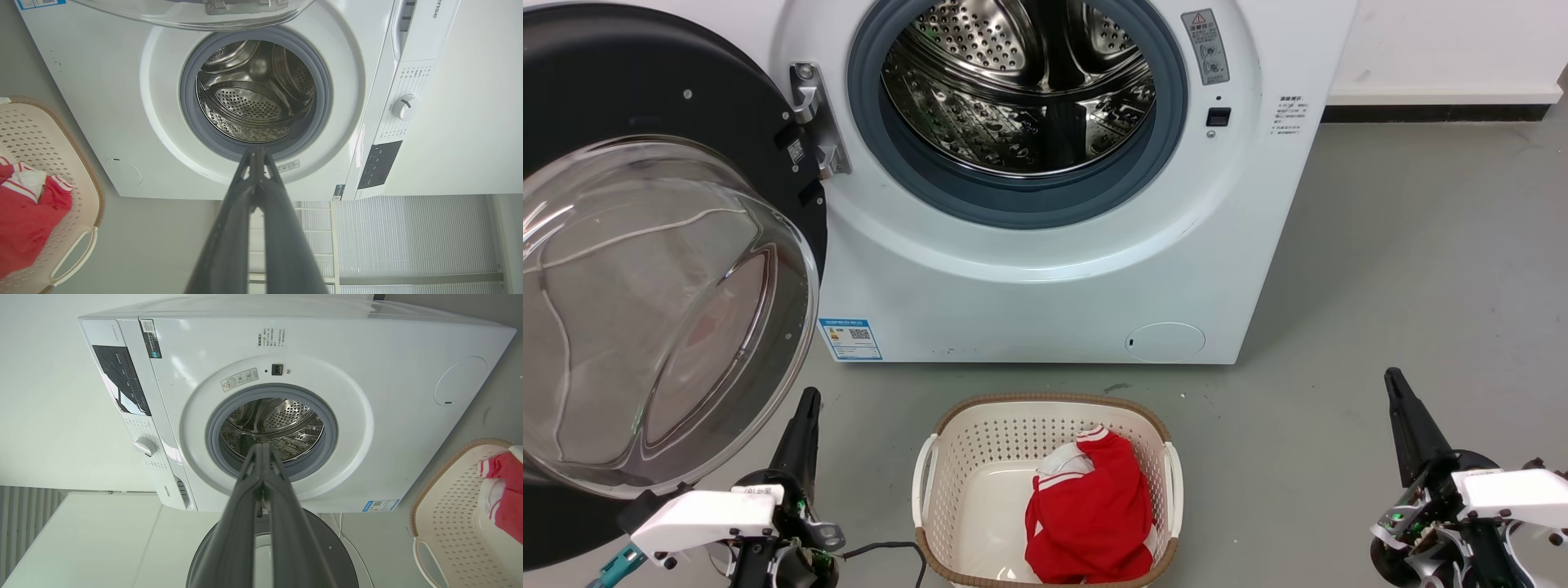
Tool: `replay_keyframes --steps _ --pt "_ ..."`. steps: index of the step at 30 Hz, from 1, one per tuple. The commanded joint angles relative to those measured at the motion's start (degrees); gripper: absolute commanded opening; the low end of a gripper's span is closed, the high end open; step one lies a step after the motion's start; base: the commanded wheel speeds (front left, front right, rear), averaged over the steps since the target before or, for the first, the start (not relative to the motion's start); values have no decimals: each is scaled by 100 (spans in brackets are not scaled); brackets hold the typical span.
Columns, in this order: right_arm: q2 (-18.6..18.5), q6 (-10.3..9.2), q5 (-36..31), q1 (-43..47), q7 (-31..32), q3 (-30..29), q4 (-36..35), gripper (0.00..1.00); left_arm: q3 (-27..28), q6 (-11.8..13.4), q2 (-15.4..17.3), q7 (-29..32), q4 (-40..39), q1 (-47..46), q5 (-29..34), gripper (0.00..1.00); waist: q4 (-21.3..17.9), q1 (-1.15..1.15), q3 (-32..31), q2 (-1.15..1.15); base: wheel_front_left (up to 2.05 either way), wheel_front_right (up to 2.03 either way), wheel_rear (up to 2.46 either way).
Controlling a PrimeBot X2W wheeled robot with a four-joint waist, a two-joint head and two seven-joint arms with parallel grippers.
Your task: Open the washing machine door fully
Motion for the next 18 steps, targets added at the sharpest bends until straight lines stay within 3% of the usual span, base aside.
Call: replay_keyframes --steps 1,18 --pt "1 0 127 -69 32 -15 24 0 28 -19 -13 36 10 -57 -116 0 -1 0 0 0 0 0 0" --pt "26 0 148 -81 64 -53 31 0 30 -28 -14 58 12 -56 -178 0 -2 0 0 0 0 0 0"
